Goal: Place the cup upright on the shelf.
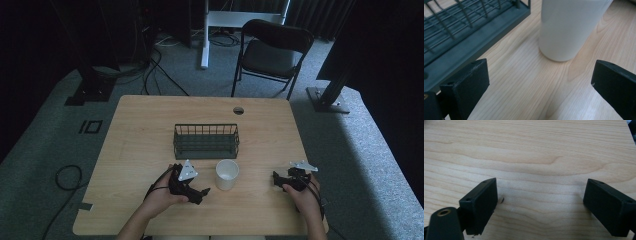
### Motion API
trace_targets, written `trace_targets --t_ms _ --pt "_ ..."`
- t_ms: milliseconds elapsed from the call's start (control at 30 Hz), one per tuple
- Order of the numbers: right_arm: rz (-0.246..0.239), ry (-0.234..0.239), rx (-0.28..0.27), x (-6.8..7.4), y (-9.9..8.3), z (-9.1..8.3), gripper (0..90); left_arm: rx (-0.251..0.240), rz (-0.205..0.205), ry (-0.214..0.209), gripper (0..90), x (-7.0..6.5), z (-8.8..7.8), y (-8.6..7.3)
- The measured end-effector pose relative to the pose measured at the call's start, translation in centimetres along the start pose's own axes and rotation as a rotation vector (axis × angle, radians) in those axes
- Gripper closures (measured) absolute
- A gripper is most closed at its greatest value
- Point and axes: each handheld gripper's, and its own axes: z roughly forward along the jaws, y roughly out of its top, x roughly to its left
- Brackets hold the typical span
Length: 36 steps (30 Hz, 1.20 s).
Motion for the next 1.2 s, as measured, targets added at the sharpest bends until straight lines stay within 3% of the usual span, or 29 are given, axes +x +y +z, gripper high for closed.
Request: trace_targets --t_ms 533,1200 --pt "0.000 0.000 0.000 0.0 0.0 0.0 11.7 -0.036 0.056 -0.039 2.0 -1.6 2.0 2.1" --pt "0.001 0.000 0.000 0.0 0.0 0.0 11.7 -0.086 0.064 -0.058 2.0 -2.6 4.3 3.2"
